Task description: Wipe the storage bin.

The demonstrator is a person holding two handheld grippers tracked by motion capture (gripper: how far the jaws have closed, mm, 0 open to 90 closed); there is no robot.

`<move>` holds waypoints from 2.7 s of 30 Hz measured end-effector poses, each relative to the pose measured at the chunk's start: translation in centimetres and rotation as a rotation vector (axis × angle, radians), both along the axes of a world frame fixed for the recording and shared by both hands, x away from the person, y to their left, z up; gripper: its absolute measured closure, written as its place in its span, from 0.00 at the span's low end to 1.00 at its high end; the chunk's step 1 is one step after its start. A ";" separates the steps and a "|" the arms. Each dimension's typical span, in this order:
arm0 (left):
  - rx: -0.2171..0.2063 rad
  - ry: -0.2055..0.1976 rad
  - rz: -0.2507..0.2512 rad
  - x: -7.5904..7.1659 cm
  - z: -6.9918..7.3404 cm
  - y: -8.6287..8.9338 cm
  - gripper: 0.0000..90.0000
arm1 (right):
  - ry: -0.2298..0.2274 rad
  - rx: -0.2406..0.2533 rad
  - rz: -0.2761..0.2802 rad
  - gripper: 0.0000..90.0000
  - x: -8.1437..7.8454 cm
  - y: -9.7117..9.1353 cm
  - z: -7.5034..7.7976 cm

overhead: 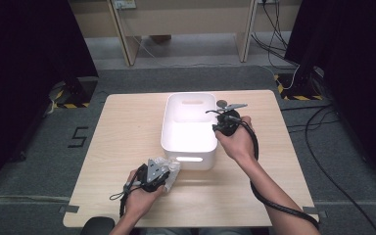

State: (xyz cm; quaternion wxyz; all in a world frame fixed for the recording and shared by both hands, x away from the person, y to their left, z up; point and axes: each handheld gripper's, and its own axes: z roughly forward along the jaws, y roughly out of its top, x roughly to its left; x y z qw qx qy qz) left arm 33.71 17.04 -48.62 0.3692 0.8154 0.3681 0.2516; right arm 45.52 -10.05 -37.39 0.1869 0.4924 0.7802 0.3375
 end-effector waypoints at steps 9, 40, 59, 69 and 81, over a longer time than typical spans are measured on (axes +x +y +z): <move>0.011 0.015 -0.010 0.0 -0.3 -0.4 0.82 | -0.003 -0.008 0.001 0.84 0.0 0.1 0.0; -0.057 -0.046 -0.021 -1.2 2.0 -1.7 0.83 | 0.001 -0.017 0.006 0.84 0.0 0.0 0.1; -0.108 -0.144 0.008 -2.5 5.7 -1.5 0.83 | 0.002 -0.019 0.007 0.84 0.0 0.1 0.1; -0.095 -0.157 -0.007 -2.2 5.9 -1.9 0.83 | 0.002 -0.025 0.007 0.84 0.0 0.1 0.2; -0.091 -0.141 -0.023 -2.1 5.9 -3.0 0.83 | 0.000 -0.027 0.006 0.84 -0.1 0.1 0.2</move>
